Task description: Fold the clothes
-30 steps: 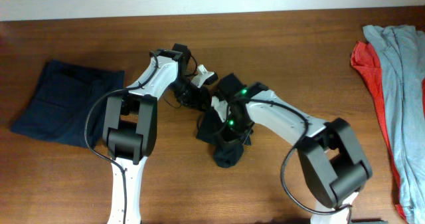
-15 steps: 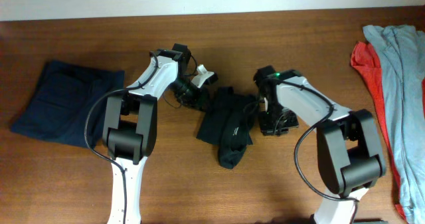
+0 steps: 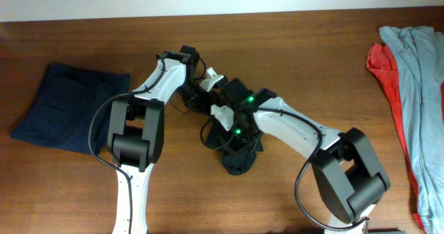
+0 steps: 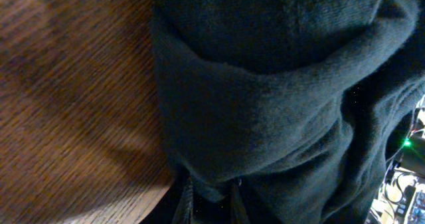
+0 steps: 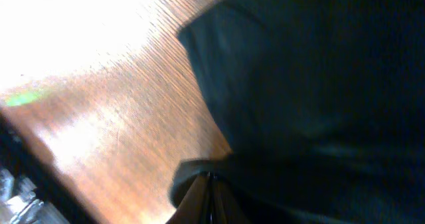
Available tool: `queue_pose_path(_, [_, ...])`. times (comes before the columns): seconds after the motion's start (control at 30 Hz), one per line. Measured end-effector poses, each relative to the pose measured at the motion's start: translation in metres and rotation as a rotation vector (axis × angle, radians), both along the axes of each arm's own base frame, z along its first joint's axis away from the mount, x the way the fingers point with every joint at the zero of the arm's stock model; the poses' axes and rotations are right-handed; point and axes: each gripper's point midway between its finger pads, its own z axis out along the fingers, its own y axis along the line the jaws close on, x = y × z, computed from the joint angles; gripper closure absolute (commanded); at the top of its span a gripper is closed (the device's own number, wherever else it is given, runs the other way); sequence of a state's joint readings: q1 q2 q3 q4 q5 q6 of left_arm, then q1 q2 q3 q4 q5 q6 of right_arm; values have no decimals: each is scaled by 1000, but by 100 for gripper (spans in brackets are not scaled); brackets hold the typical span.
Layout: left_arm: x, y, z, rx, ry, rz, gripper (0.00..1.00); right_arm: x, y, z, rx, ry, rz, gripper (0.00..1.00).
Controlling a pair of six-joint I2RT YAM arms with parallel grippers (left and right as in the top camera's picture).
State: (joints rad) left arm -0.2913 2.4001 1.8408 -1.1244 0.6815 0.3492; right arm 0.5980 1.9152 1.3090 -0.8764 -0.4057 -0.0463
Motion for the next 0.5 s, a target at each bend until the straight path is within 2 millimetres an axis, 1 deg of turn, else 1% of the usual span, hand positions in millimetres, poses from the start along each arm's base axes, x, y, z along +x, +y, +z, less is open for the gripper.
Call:
queue_pose_path(0.13, [0,0,0,0,0,0,80,-4,3,-5,-24,-10,28,94])
queue_pose_path(0.23, [0,0,0,0,0,0,80,-3,-5,-9,-72,-15,17,95])
queue_pose_path(0.37, [0,0,0,0,0,0,80,-4,-44,-18,-293,-22,-76,96])
queue_pose_path(0.5, [0,0,0,0,0,0,80,-1,-101,-16,-584,-54,-236,96])
